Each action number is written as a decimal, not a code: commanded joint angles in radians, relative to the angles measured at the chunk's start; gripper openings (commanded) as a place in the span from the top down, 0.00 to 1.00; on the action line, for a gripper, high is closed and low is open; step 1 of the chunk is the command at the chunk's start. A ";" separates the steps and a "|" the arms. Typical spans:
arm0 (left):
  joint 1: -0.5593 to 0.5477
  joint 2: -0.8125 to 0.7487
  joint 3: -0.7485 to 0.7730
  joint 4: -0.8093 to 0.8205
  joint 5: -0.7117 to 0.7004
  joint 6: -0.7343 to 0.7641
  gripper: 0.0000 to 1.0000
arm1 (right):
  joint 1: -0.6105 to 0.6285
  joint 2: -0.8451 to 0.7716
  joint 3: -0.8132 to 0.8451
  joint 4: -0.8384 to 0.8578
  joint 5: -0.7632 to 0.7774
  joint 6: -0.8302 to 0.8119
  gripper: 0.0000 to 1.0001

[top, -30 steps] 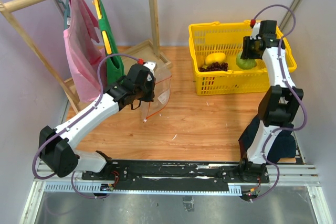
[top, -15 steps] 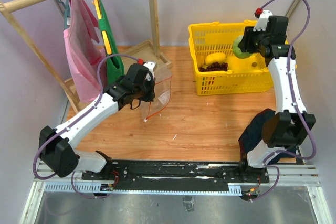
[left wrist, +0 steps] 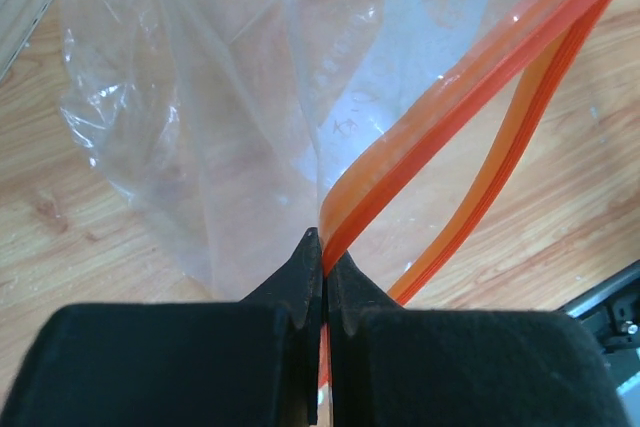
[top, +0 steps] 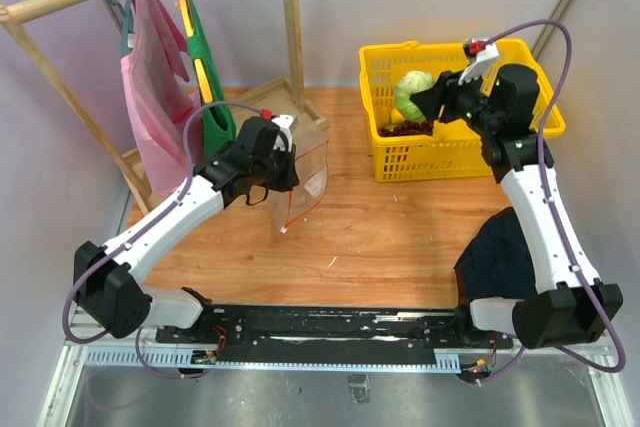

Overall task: Place the food in the zip-top bag and seal the zipper
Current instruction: Pick up the fake vegetable from the bin, then place the fake vegetable in the zipper food storage bag.

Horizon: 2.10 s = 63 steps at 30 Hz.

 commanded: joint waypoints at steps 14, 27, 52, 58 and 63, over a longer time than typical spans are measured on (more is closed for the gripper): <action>0.006 -0.016 0.117 -0.003 0.105 -0.198 1.00 | 0.254 -0.175 -0.326 0.615 -0.259 0.338 0.81; 0.005 -0.010 0.094 0.061 0.154 -0.292 1.00 | 0.417 -0.081 -0.455 0.995 -0.305 0.567 0.82; 0.005 -0.077 0.024 0.102 0.139 -0.334 1.00 | 0.439 0.040 -0.570 0.859 -0.178 0.366 0.83; 0.005 -0.083 0.014 0.112 0.159 -0.340 1.00 | 0.445 0.048 -0.546 0.733 -0.139 0.281 0.81; 0.006 -0.089 0.013 0.113 0.160 -0.340 1.00 | 0.489 0.049 -0.491 0.549 -0.037 0.135 0.81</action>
